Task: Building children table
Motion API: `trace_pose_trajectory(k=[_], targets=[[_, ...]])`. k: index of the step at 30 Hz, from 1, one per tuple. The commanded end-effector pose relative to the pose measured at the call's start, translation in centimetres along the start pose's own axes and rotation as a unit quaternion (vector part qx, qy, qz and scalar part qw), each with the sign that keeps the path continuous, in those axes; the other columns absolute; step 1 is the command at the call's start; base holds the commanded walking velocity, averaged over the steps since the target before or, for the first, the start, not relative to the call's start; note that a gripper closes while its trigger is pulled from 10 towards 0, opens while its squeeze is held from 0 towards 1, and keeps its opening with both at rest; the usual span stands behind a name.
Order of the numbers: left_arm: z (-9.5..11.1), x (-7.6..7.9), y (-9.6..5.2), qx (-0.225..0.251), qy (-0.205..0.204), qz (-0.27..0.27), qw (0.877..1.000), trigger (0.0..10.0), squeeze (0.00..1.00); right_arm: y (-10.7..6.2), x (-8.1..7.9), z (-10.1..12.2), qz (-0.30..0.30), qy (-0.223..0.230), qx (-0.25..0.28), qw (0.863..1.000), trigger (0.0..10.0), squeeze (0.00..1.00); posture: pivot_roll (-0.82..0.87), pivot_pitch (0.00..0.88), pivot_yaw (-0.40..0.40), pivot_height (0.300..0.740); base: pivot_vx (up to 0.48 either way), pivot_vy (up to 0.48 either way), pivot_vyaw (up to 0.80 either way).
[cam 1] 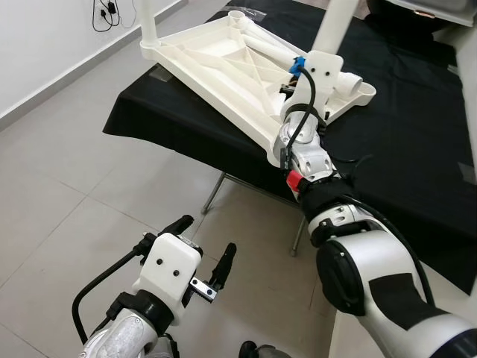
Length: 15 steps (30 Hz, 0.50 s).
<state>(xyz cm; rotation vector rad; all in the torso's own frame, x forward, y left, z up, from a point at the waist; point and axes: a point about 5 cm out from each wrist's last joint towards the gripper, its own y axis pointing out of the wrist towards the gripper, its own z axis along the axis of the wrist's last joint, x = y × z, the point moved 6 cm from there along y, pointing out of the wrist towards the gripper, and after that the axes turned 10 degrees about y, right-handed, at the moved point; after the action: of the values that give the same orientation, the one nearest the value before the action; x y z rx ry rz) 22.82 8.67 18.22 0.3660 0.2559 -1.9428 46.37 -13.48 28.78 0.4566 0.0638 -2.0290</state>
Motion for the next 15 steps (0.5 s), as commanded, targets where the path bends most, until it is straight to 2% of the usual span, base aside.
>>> trace_pose_trajectory(k=[1, 4, 6, 8, 15], targets=[[-0.6, 0.4, -0.1, -0.011, -0.002, -0.006, 1.0, 10.0, 0.0, -0.6, 5.1, -6.4, -0.096, -0.06, -0.101, 0.988, 10.0, 0.0, 0.15, 0.213, -0.133, 0.74, 0.0, 0.0, 0.0], [-0.7, 0.4, 0.0, -0.012, -0.002, -0.005, 1.0, 10.0, 0.0, -1.5, 5.6, -6.2, -0.16, -0.043, -0.098, 0.981, 10.0, 0.0, 0.15, 0.215, -0.133, 0.74, 0.0, 0.0, 0.0], [-0.7, 0.4, 0.0, -0.012, -0.002, -0.005, 1.0, 10.0, 0.0, -1.7, 5.6, -6.2, -0.174, -0.037, -0.097, 0.979, 10.0, 0.0, 0.15, 0.216, -0.132, 0.74, 0.0, 0.0, 0.0], [-0.6, 0.4, 0.0, -0.011, -0.002, -0.006, 1.0, 10.0, 0.0, -2.3, 5.8, -6.2, -0.212, -0.011, -0.105, 0.972, 10.0, 0.0, 0.16, 0.218, -0.136, 0.74, 0.0, 0.0, 0.0], [-0.7, 0.5, 0.0, -0.012, -0.001, -0.006, 1.0, 10.0, 0.0, -2.5, 5.4, -5.2, -0.235, 0.003, -0.093, 0.967, 10.0, 0.0, 0.16, 0.221, -0.135, 0.74, 0.0, 0.0, 0.0]])
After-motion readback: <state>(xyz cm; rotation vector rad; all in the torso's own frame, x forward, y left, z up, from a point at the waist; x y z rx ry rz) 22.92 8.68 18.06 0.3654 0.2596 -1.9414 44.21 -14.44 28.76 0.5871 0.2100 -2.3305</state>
